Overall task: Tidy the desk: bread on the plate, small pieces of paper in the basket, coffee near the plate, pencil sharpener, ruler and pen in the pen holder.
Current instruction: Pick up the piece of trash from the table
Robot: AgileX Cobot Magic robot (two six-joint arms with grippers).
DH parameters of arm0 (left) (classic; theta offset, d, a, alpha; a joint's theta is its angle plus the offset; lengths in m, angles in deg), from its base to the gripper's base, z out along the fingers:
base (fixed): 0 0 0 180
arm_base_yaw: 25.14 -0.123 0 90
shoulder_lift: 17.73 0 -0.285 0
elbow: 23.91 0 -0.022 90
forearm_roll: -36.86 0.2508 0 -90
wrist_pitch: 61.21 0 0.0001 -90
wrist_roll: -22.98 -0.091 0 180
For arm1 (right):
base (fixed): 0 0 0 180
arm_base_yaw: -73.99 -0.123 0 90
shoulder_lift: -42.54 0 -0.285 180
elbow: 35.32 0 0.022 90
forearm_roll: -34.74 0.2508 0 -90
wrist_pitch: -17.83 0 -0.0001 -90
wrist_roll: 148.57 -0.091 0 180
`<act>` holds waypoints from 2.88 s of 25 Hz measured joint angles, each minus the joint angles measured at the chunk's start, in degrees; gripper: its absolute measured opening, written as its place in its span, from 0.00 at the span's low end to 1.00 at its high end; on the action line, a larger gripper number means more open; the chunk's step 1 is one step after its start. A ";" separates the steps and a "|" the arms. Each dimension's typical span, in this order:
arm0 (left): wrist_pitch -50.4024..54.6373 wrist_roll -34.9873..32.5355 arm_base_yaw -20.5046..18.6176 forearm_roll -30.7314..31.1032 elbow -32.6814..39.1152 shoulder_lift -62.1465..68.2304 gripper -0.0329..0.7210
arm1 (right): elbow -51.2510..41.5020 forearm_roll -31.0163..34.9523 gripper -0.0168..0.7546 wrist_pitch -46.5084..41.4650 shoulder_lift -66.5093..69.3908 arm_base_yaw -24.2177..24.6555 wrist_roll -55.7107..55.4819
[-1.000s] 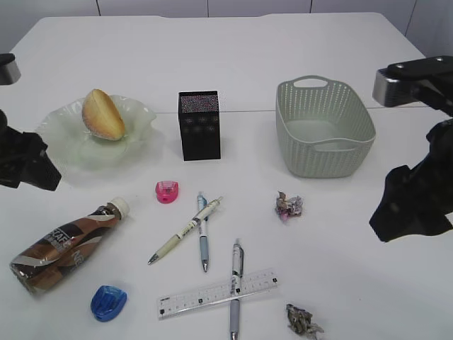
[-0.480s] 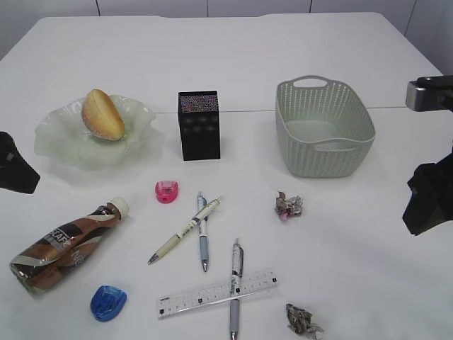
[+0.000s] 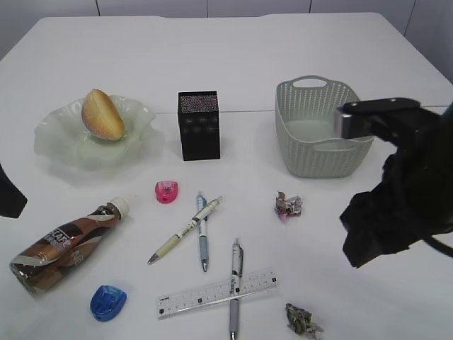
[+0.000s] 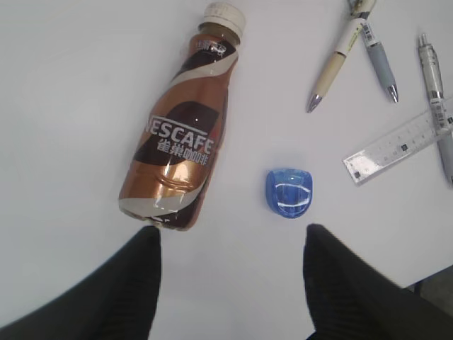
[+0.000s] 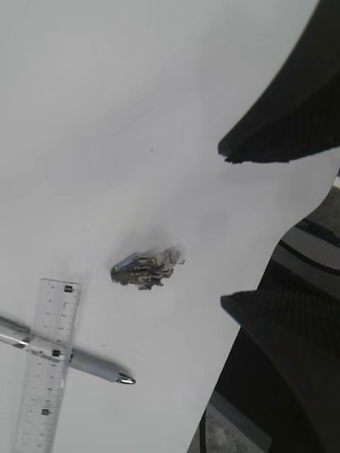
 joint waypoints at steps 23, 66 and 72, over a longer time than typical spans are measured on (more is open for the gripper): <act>3.54 6.03 0.00 9.12 0.12 -4.30 0.62 | 0.14 3.19 0.57 8.02 20.64 -9.74 -2.84; 3.33 6.07 0.00 9.20 0.12 -4.30 0.62 | 0.51 4.70 0.25 11.32 25.04 -11.25 -1.43; 3.22 6.07 0.00 9.20 0.12 -4.30 0.62 | 0.51 4.27 0.25 7.96 13.66 -11.25 0.00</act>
